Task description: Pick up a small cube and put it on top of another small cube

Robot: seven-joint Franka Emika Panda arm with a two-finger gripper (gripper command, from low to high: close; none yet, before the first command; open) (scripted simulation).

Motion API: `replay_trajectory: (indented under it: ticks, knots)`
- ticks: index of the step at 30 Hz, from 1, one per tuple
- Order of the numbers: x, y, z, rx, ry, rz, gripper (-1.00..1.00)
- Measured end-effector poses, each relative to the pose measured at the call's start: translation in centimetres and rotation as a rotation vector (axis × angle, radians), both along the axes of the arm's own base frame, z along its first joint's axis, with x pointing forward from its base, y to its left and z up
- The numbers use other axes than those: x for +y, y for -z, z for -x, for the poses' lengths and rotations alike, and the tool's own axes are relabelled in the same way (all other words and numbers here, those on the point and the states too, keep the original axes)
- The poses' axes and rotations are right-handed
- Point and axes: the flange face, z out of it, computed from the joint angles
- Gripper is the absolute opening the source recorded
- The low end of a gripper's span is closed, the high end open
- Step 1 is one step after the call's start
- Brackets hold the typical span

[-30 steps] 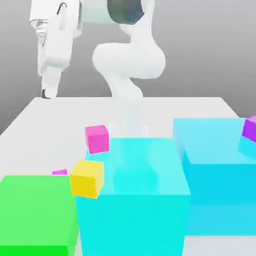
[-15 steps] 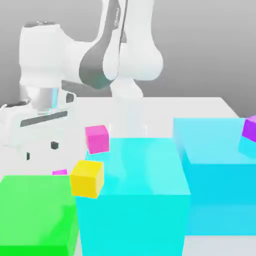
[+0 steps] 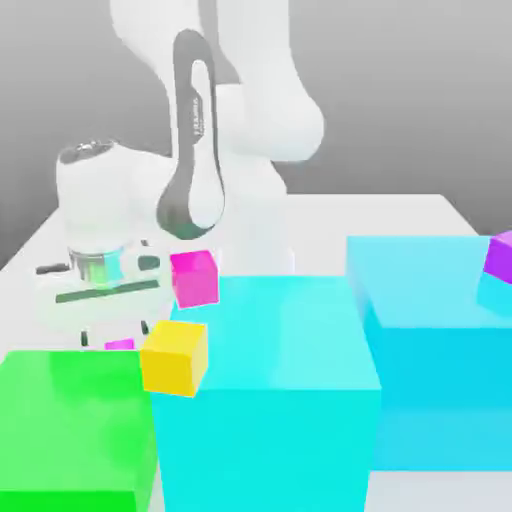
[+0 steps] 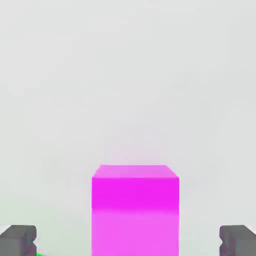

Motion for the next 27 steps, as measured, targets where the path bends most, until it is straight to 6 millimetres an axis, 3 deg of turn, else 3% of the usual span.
replay_trajectory:
  ticks: [2, 3, 10, 18, 20, 24, 27]
  knots:
    - [0.1, 1.6, 0.1, 0.001, 0.000, 0.001, 0.00]
    - [0.1, 2.2, 0.1, 0.001, 0.000, 0.000, -1.00]
    - [0.1, 2.2, 0.1, -0.001, 0.000, 0.002, -1.00]
    - [0.1, -3.5, 0.1, 0.000, 0.001, 0.002, -1.00]
    - [1.0, -4.2, -1.5, 0.015, -0.086, -0.001, -1.00]
    - [1.3, -5.7, -2.7, 0.063, -0.296, -0.006, -1.00]
    - [1.2, -8.1, -6.2, 0.074, -0.466, 0.002, -1.00]
